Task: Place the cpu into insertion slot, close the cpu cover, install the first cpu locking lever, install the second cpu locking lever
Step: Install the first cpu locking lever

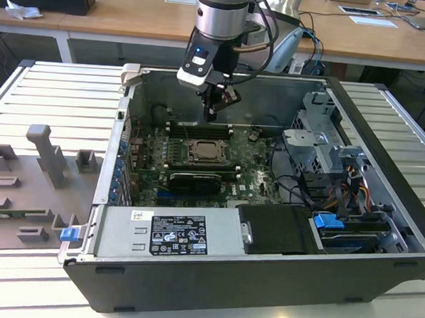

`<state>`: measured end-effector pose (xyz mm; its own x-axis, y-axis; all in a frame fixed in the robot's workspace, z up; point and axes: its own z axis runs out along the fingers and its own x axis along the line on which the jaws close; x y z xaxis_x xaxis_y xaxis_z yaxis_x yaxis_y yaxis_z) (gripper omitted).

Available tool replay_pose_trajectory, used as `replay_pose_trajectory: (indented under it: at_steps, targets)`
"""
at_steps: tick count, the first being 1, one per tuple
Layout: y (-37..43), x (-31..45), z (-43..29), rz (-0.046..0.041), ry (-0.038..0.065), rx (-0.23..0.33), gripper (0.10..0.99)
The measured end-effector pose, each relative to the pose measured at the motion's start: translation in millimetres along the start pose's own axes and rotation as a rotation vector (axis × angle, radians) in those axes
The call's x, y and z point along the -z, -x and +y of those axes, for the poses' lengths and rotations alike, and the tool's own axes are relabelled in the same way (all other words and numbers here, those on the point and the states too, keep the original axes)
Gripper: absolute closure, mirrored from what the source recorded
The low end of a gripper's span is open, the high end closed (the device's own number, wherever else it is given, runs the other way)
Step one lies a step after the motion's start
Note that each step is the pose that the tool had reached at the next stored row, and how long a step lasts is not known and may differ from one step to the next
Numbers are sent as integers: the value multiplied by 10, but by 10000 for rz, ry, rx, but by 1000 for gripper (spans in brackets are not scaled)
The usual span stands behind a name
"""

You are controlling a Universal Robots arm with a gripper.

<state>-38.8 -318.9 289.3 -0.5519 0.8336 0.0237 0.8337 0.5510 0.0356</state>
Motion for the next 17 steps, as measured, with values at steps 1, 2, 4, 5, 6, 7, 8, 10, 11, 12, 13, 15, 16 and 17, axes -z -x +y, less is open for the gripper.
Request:
replay_pose_trajectory:
  at_steps: [1,2,4,5,6,7,8,10,11,12,13,15,16,17]
  targets:
    - [0,0,0,6,-4,165,980]
    - [0,0,0,13,-8,350,980]
    - [0,0,0,22,-15,625,980]
    - [0,0,0,26,-17,730,980]
    - [0,0,0,31,-21,880,980]
    - [0,0,0,35,-23,985,980]
    - [0,0,0,43,-29,1223,980]
    - [0,0,0,63,-42,1773,980]
    - [0,0,0,74,-50,2087,980]
    - [0,0,0,92,-62,2581,980]
    - [0,0,0,100,-67,2800,980]
    - [0,-2,0,120,-80,3366,980]
    - [0,-2,0,130,-86,3633,980]
    - [0,-3,0,142,-95,3987,980]
